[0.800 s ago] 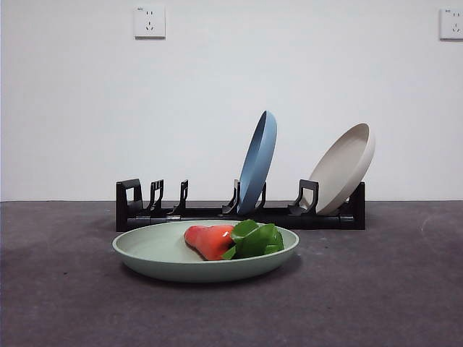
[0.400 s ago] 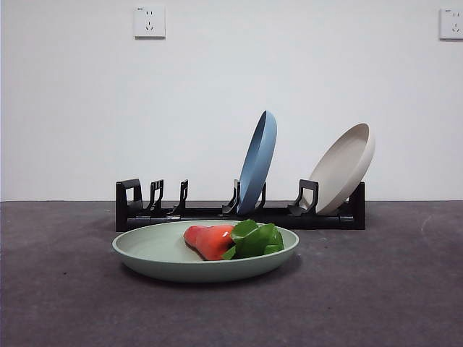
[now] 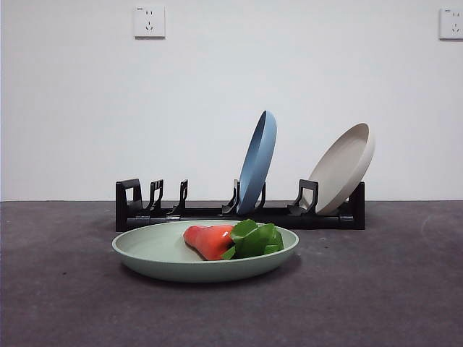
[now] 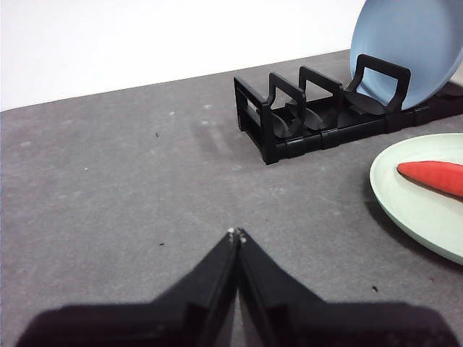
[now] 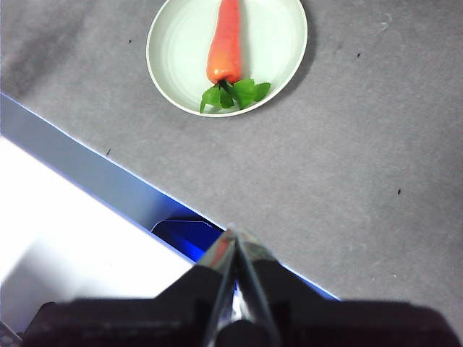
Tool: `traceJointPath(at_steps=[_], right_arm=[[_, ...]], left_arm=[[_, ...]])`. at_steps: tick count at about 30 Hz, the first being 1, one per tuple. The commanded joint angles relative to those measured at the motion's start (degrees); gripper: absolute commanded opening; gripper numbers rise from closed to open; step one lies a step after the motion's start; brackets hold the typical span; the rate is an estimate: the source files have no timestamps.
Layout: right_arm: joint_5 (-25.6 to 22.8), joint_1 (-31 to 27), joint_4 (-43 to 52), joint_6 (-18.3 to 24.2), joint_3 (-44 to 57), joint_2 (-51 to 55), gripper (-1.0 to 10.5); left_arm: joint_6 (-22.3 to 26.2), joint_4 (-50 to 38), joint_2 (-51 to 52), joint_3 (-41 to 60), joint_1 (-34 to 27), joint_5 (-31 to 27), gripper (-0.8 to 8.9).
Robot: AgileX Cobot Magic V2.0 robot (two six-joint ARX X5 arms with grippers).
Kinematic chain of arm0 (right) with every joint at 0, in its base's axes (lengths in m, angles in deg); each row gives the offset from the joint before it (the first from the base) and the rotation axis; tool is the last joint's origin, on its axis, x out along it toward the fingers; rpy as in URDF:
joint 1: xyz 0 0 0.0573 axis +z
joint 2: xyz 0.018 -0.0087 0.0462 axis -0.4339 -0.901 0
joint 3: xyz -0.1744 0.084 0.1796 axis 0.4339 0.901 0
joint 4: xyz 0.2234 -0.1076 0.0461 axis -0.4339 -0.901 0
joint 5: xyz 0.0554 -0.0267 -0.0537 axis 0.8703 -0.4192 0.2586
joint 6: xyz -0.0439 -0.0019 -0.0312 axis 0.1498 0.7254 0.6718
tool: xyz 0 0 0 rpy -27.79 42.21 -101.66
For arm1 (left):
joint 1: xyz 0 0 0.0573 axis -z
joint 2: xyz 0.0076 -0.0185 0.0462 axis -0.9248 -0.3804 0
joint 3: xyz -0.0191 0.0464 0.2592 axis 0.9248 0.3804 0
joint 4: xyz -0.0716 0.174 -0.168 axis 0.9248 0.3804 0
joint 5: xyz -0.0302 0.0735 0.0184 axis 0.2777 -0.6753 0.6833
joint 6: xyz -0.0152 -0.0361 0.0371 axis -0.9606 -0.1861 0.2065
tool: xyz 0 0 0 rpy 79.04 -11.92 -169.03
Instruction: Take the green plate from the plate rack,put the plate on the table,take the carrot from the table,put the carrot in the plate
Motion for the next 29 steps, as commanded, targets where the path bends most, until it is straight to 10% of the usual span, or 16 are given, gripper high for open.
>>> traceJointPath(at_steps=[1, 18, 23, 29], right_arm=[[-0.2, 0.1, 0.2, 0.3, 0.2, 0.1, 0.0], [-1.1, -0.6, 0.7, 2.6, 0.2, 0.5, 0.0], [-4.1, -8.4, 11.0, 5.5, 1.3, 4.0, 0.0], [6.6, -27.5, 27.2, 6.7, 10.4, 11.2, 0.0]], left_arm=[[-0.3, -0.2, 0.2, 0.8, -0.2, -0.1, -0.03], [-0.3, -0.2, 0.2, 0.8, -0.2, -0.1, -0.03], [-0.3, -0.2, 0.2, 0.8, -0.2, -0.1, -0.03], [-0.3, -0.2, 0.2, 0.8, -0.2, -0.1, -0.03]])
